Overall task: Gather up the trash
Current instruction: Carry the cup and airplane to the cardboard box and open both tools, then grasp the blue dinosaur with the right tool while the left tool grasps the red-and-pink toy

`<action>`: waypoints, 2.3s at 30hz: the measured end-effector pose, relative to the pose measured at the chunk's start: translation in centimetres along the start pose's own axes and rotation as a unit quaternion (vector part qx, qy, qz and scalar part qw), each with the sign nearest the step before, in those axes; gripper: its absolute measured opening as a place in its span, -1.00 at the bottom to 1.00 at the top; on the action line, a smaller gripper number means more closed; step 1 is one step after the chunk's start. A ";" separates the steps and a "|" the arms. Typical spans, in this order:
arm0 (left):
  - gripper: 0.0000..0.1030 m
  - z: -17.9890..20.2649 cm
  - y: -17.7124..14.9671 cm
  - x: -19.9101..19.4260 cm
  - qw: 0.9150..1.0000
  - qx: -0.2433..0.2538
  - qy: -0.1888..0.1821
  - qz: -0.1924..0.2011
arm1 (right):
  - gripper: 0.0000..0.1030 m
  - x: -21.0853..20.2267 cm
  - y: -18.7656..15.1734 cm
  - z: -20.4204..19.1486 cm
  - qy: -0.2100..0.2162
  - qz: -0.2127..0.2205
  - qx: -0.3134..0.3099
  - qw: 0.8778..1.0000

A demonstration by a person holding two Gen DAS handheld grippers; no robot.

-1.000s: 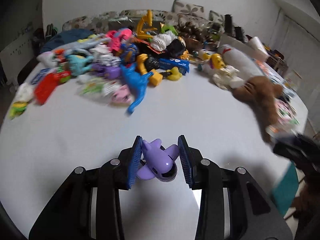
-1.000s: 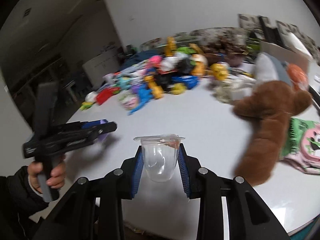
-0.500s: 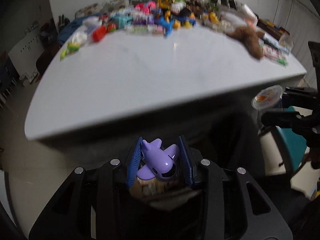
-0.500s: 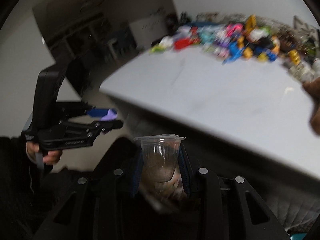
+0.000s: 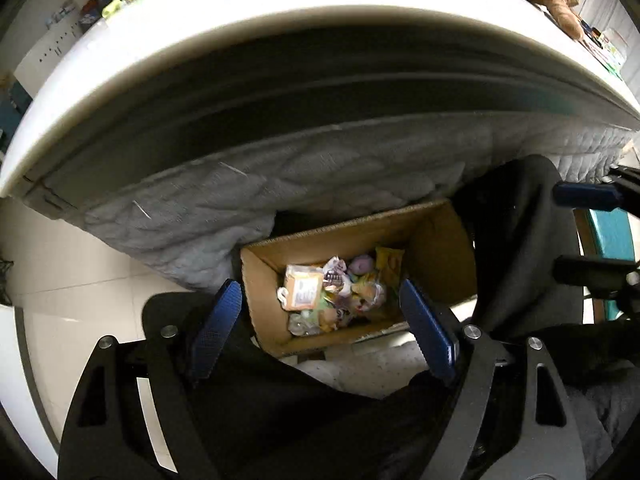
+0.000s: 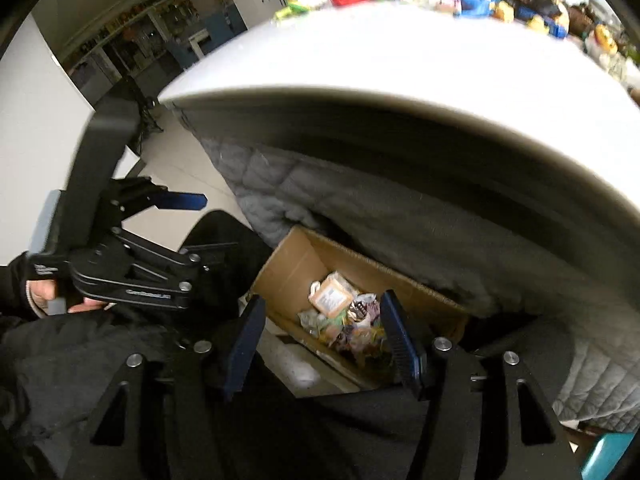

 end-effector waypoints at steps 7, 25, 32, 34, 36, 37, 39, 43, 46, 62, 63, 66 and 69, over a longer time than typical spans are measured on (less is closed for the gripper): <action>0.55 -1.2 1.7 -3.7 1.000 -0.005 -0.007 0.024 | 0.16 -5.6 6.3 0.8 -0.010 0.073 -0.025 0.997; 0.63 -12.3 19.7 -5.0 0.982 -0.140 0.024 0.128 | 0.16 1.1 32.7 19.4 -0.097 0.146 0.094 0.980; 0.63 -12.3 19.9 -3.0 0.984 -0.134 0.019 0.114 | 0.25 6.1 35.5 20.4 -0.141 0.049 0.039 0.988; 0.63 -13.0 20.2 -2.7 0.982 -0.146 0.016 0.117 | 0.12 6.5 35.8 20.9 -0.142 0.054 0.036 0.988; 0.63 -14.0 21.4 -2.5 0.980 -0.156 0.017 0.125 | 0.06 5.7 35.4 21.4 -0.133 0.071 0.059 0.987; 0.63 -14.4 22.1 -2.6 0.978 -0.162 0.011 0.134 | 0.06 5.2 34.7 21.5 -0.120 0.081 0.066 0.987; 0.63 -14.9 24.3 -2.7 0.974 -0.163 -0.002 0.156 | 0.06 4.6 33.1 21.5 -0.109 0.088 0.072 0.988; 0.63 -15.5 29.8 -1.3 0.975 -0.143 0.012 0.169 | 0.06 2.2 28.3 21.5 -0.084 0.100 0.092 0.987; 0.63 -15.6 34.6 1.6 0.979 -0.129 0.030 0.155 | 0.06 0.4 25.3 21.4 -0.082 0.105 0.096 0.986; -0.42 -12.5 31.0 -1.7 0.975 -0.136 0.071 0.161 | 0.06 -5.5 21.1 15.3 -0.055 0.151 0.078 0.984; -0.42 -12.0 30.0 -2.7 0.975 -0.134 0.071 0.165 | 0.06 -5.8 20.7 14.6 -0.050 0.154 0.077 0.984; -0.42 -10.6 26.5 -5.9 0.973 -0.124 0.072 0.183 | 0.06 -6.7 19.5 13.0 -0.045 0.159 0.072 0.984; -0.42 -9.0 23.0 -8.6 0.972 -0.116 0.055 0.195 | 0.06 -7.7 17.8 10.9 -0.034 0.163 0.067 0.984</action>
Point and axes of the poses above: each gripper's, at about its wrist camera, not at the fingertips, and x roughly the way its jaws point, z to its right, y to its top, the point moved 6 cm from there along x, roughly the way its jaws point, and after that the axes turned 5 degrees about y, right-handed, at the moved point
